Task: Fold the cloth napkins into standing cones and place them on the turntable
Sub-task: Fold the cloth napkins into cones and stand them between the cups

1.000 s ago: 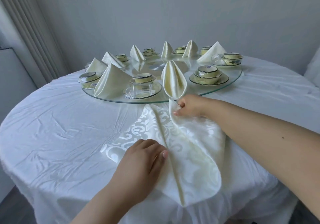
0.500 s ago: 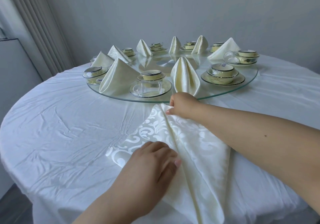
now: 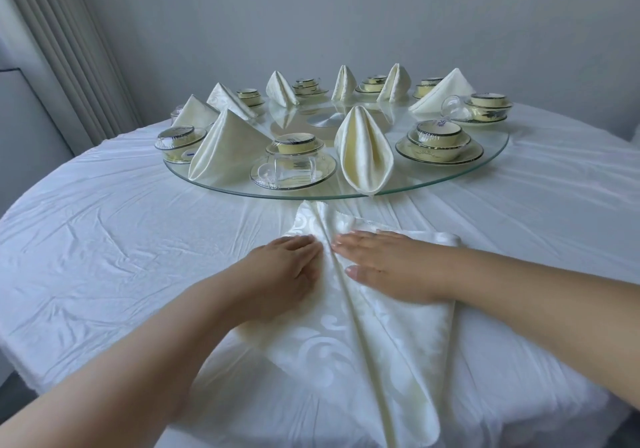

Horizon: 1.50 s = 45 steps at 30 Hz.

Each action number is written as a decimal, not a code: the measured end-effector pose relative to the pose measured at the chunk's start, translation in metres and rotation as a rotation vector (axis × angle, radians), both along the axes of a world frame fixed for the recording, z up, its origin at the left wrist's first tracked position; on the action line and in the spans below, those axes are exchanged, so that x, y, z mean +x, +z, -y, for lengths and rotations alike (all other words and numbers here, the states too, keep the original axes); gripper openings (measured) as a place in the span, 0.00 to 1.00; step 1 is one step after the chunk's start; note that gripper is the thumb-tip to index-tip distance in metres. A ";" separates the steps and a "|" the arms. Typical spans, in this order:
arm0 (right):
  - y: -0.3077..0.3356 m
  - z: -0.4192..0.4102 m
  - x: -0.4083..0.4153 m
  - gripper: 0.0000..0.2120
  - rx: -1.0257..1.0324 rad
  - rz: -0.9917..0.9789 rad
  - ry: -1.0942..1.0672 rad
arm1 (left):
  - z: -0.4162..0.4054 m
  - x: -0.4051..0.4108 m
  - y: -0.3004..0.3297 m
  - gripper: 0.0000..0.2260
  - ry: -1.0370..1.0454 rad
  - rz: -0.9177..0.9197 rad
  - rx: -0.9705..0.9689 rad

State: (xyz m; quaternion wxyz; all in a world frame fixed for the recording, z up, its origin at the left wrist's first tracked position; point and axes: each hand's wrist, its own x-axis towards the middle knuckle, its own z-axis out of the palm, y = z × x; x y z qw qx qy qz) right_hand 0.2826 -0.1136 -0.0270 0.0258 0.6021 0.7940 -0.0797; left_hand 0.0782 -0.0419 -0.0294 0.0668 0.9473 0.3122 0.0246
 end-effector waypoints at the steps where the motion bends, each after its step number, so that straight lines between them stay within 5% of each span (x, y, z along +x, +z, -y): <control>1: -0.002 0.000 -0.002 0.25 0.003 0.015 -0.008 | -0.002 0.000 -0.003 0.40 0.012 -0.004 0.032; 7: 0.005 -0.028 0.000 0.18 0.108 -0.287 -0.167 | -0.016 0.016 0.013 0.15 0.211 0.189 -0.113; 10: 0.007 -0.041 0.004 0.13 0.235 -0.256 -0.349 | -0.027 0.027 0.017 0.06 0.404 0.301 -0.142; 14: 0.004 -0.054 0.000 0.21 0.231 -0.244 -0.499 | -0.039 0.031 0.014 0.21 0.641 0.214 -0.196; 17: 0.006 -0.060 -0.004 0.32 0.220 -0.130 -0.568 | -0.039 0.037 0.024 0.22 0.698 0.112 -0.234; 21: 0.014 -0.067 -0.007 0.27 0.083 -0.082 -0.615 | -0.035 0.047 0.033 0.24 0.720 0.002 -0.278; 29: 0.046 -0.058 0.006 0.21 0.037 -0.376 -0.486 | -0.033 0.029 0.043 0.09 0.577 0.598 -0.645; 37: 0.145 -0.025 0.021 0.13 0.219 -0.803 -0.379 | -0.004 0.032 0.142 0.09 0.451 0.816 -0.367; 45: 0.230 0.012 0.013 0.21 0.821 -0.693 -0.189 | 0.039 0.031 0.234 0.14 0.317 0.978 0.210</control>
